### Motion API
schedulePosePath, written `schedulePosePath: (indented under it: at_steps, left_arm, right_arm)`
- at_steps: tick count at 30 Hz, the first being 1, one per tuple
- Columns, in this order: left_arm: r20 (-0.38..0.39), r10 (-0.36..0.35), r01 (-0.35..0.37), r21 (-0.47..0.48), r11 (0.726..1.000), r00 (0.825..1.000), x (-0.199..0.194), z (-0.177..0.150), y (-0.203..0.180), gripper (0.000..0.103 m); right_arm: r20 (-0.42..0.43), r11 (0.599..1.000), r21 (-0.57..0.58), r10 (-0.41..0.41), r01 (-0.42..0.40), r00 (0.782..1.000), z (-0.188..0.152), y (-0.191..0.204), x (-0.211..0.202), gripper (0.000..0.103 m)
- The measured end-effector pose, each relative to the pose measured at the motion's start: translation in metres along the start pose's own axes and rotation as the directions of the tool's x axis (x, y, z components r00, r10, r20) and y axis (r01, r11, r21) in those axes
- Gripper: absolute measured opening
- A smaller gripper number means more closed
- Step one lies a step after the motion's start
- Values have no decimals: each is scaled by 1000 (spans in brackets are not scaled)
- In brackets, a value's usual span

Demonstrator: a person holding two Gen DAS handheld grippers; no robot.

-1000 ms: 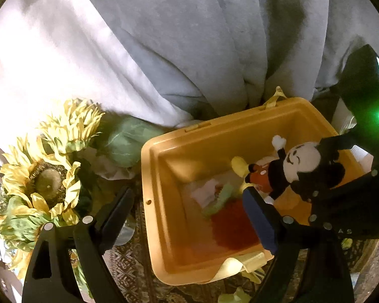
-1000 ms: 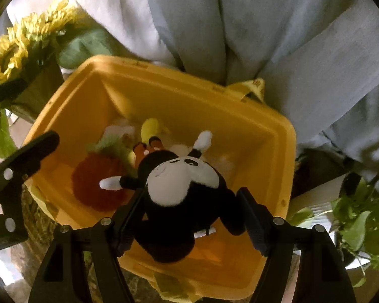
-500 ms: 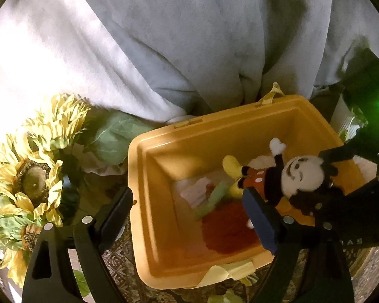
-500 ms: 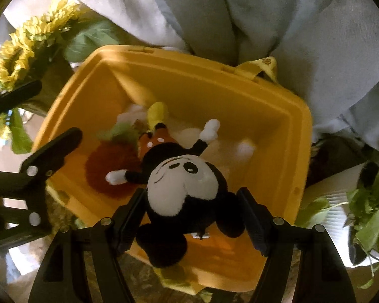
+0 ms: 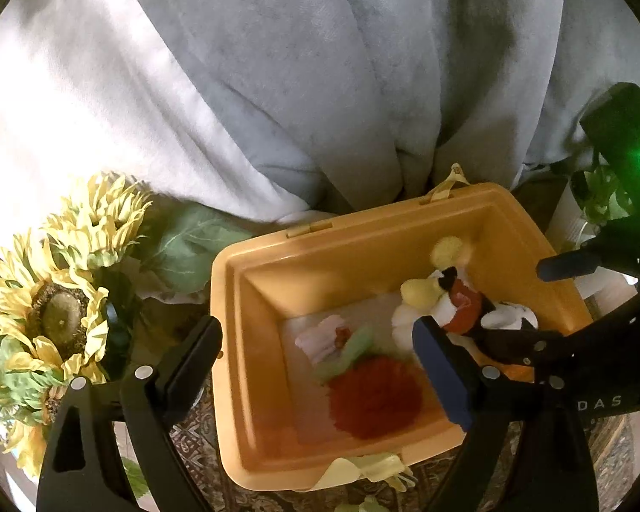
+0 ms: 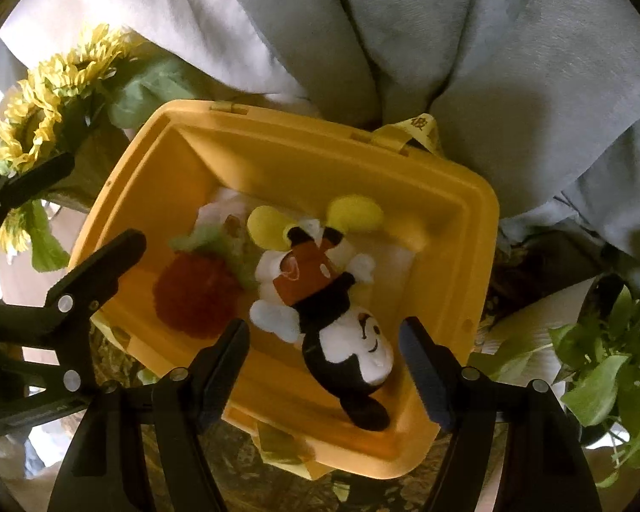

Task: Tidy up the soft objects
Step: 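Open the left tool releasing the pompom while the right tool drops Mickey into the crate, then withdraw both tools from the crate toward the remaining items on the rug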

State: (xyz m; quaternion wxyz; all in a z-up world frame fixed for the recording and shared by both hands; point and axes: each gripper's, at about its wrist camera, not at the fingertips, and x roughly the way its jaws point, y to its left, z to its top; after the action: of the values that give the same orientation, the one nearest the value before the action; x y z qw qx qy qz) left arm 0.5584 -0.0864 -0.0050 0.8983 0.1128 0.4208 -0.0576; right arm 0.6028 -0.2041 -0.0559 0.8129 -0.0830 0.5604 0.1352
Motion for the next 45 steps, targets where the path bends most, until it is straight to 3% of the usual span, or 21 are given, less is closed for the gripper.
schedulePosePath:
  at_steps: [8, 11, 16, 21, 25, 27, 32, 37, 41, 45]
  left_arm:
    - [0, -3, 3, -30, 1000, 1000, -7, -9, 8, 92]
    - [6, -4, 4, -42, 999, 1000, -15, -16, 11, 92]
    - [44, -13, 16, -75, 997, 999, -35, -33, 15, 92]
    - [92, -19, 27, -83, 996, 996, -54, -52, 14, 92]
    - [125, -9, 18, -73, 997, 992, -68, -71, 9, 92]
    - [135, -13, 23, -73, 997, 991, -73, -80, 8, 92]
    - [149, -37, 50, -89, 995, 988, -82, -110, 6, 92]
    - [134, -52, 69, -124, 990, 990, -84, -142, 7, 92]
    - [113, -88, 105, -146, 984, 990, -83, -164, 9, 92]
    - [114, -80, 95, -131, 987, 990, -86, -187, 9, 92]
  right_arm:
    - [83, 995, 47, -94, 91, 992, -15, 8, -22, 73]
    - [140, 986, 81, -153, 142, 978, -25, 13, -37, 73]
    - [254, 967, 142, -242, 211, 936, -46, 25, -65, 73]
    - [354, 934, 205, -351, 294, 867, -74, 37, -90, 73]
    - [400, 917, 246, -391, 314, 829, -102, 50, -99, 73]
    - [405, 907, 265, -413, 328, 815, -117, 58, -97, 73]
    - [404, 896, 322, -423, 307, 811, -150, 70, -93, 73]
    - [405, 849, 414, -495, 328, 769, -188, 86, -91, 73]
    - [400, 825, 487, -503, 287, 766, -214, 98, -87, 73]
    - [362, 771, 566, -551, 292, 752, -242, 108, -80, 73]
